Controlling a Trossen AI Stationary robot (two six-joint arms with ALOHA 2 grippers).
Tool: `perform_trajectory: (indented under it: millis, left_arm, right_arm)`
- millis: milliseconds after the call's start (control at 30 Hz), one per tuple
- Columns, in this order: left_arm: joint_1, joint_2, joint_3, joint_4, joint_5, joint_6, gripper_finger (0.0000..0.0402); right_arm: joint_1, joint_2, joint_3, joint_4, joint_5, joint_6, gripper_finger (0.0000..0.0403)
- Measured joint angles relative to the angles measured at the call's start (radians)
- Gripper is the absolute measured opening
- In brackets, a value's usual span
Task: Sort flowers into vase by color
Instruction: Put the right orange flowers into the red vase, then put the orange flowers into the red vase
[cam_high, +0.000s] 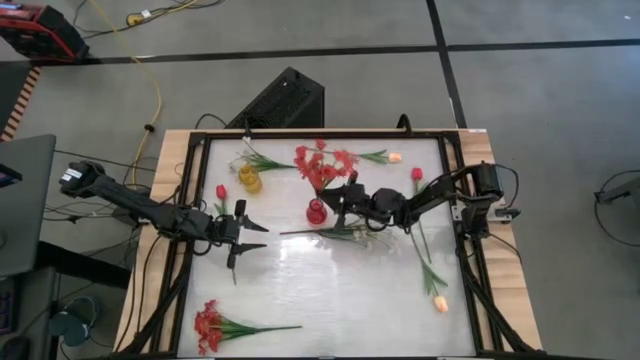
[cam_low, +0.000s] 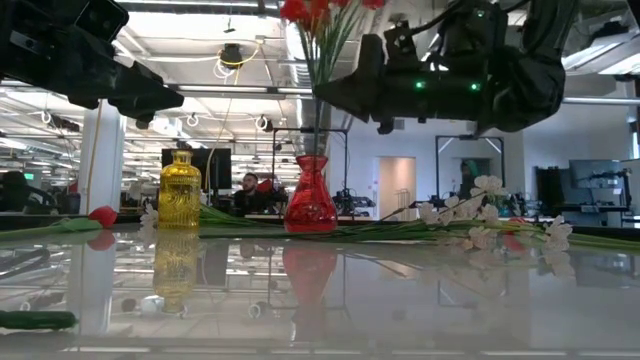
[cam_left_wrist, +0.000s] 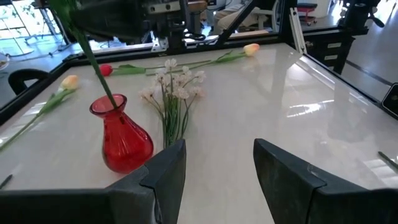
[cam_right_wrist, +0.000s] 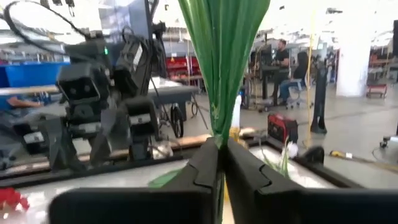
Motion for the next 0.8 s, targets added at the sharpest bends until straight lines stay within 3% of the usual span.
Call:
perform_trajectory:
  millis: [367,800]
  left_arm:
    - [0.000,0.000,0.000,0.000,0.000,0.001,0.0178]
    - [0.000,0.000,0.000,-0.001,0.000,0.001,0.0178]
  right_arm:
    - [0.016,-0.020,0.000,-0.102,0.003,0.045,0.0141]
    - [0.050,-0.292,0.000,-0.706,0.001,0.142,0.0219]
